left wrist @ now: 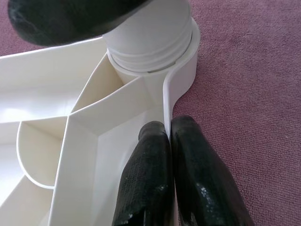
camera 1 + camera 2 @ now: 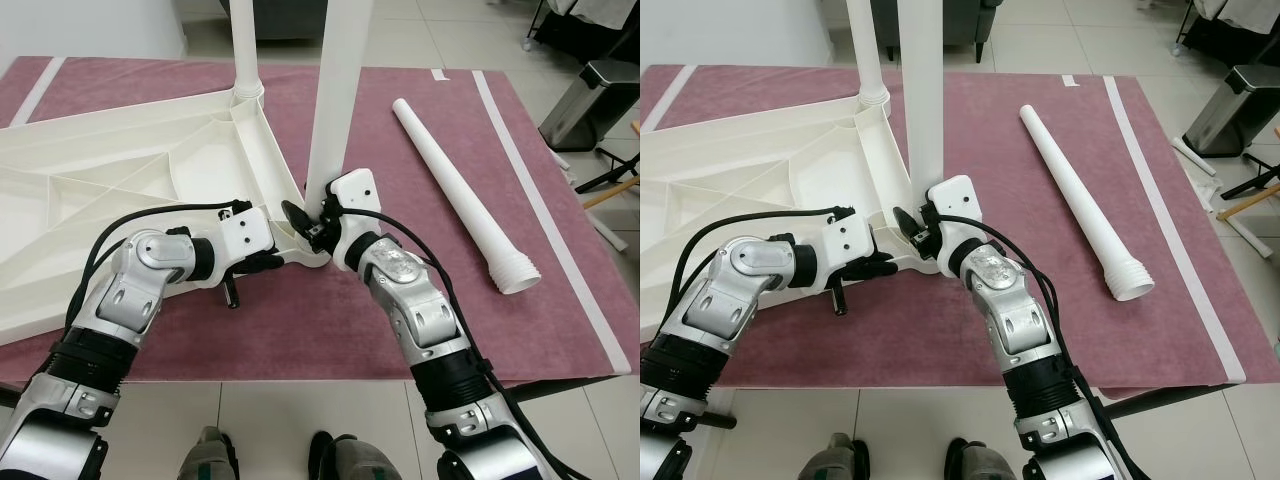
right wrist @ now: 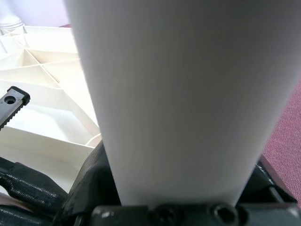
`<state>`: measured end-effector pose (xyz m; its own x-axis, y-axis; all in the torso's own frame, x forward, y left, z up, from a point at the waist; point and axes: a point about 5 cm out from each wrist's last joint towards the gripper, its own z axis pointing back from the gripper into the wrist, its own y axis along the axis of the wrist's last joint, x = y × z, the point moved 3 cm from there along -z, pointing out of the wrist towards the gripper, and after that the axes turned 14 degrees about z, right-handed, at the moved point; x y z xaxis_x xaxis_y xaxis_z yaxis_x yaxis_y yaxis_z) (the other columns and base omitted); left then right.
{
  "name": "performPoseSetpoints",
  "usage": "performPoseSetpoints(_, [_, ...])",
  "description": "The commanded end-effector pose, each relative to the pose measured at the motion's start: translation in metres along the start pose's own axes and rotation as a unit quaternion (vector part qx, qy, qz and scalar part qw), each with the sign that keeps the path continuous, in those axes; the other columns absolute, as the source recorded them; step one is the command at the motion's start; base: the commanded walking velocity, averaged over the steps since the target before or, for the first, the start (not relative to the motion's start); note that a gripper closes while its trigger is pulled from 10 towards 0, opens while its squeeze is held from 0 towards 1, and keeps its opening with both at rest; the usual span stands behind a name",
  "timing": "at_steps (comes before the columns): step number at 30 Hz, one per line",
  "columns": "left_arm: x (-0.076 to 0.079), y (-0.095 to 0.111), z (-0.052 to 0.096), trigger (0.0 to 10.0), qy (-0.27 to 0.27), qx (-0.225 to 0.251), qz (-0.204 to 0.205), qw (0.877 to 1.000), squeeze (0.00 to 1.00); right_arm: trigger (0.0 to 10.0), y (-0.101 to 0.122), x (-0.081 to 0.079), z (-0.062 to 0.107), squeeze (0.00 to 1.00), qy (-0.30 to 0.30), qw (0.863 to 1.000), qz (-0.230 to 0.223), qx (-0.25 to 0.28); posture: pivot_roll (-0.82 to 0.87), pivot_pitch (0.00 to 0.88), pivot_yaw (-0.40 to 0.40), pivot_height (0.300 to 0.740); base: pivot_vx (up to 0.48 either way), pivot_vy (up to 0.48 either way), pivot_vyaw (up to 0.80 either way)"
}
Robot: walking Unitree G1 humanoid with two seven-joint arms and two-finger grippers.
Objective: Building children table
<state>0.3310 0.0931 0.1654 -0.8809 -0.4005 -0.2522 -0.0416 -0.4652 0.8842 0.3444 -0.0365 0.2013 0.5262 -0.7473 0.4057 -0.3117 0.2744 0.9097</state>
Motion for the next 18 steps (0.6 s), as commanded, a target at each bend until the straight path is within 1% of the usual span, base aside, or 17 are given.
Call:
performPoseSetpoints(1, [0.003,0.009,-0.01,10.0,0.051,0.058,0.008,0.997,0.0,10.0,-0.001,-0.036,-0.003,0.0,0.079,0.997,-0.017,0.001,0.13,0.169,-0.016,0.74,0.0,0.0,0.0])
performPoseSetpoints(2, [0.003,0.004,-0.011,10.0,0.055,0.059,0.012,0.997,0.0,10.0,-0.002,-0.036,-0.002,0.0,0.078,0.997,-0.02,-0.001,0.13,0.171,-0.019,0.74,0.0,0.0,0.0])
performPoseSetpoints(3, [0.003,0.004,-0.011,10.0,0.055,0.059,0.012,0.997,0.0,10.0,-0.002,-0.036,-0.002,0.0,0.078,0.997,-0.02,-0.001,0.13,0.171,-0.019,0.74,0.0,0.0,0.0])
performPoseSetpoints(4, [0.004,-0.001,-0.011,10.0,0.053,0.058,0.017,0.997,0.91,10.0,-0.003,-0.035,-0.001,0.0,0.077,0.997,-0.023,-0.001,0.13,0.17,-0.019,0.74,0.0,0.0,0.0])
performPoseSetpoints(5, [0.007,-0.005,-0.011,10.0,0.042,0.055,0.022,0.997,1.0,10.0,-0.003,-0.034,-0.001,0.0,0.076,0.997,-0.024,-0.001,0.12,0.17,-0.02,0.74,0.0,0.0,0.0])
performPoseSetpoints(9, [0.008,-0.007,-0.011,10.0,0.037,0.051,0.023,0.998,1.0,10.0,-0.003,-0.033,-0.001,0.0,0.075,0.997,-0.025,0.0,0.12,0.17,-0.02,0.74,0.0,0.0,0.0])
performPoseSetpoints(11, [0.007,-0.008,-0.011,10.0,0.041,0.041,0.013,0.998,1.0,10.0,-0.002,-0.031,-0.001,0.0,0.074,0.997,-0.024,0.003,0.12,0.17,-0.02,0.74,0.0,0.0,0.0])
performPoseSetpoints(14, [0.007,-0.008,-0.011,10.0,0.041,0.041,0.013,0.998,1.0,10.0,-0.002,-0.031,-0.001,0.0,0.074,0.997,-0.024,0.003,0.12,0.17,-0.02,0.74,0.0,0.0,0.0])
performPoseSetpoints(15, [0.006,-0.006,-0.011,10.0,0.045,0.038,0.011,0.998,0.0,10.0,-0.002,-0.03,-0.001,0.0,0.074,0.997,-0.024,0.005,0.12,0.17,-0.02,0.74,0.0,0.0,0.0])
performPoseSetpoints(17, [0.004,-0.006,-0.011,10.0,0.047,0.033,0.009,0.998,0.0,10.0,-0.001,-0.029,-0.001,0.0,0.075,0.997,-0.024,0.006,0.13,0.169,-0.02,0.74,0.0,0.0,0.0])
performPoseSetpoints(18, [0.002,-0.006,-0.011,7.2,0.052,0.024,0.005,0.998,0.0,10.0,0.0,-0.028,-0.001,0.0,0.075,0.997,-0.023,0.008,0.13,0.168,-0.018,0.74,0.0,0.0,0.0])
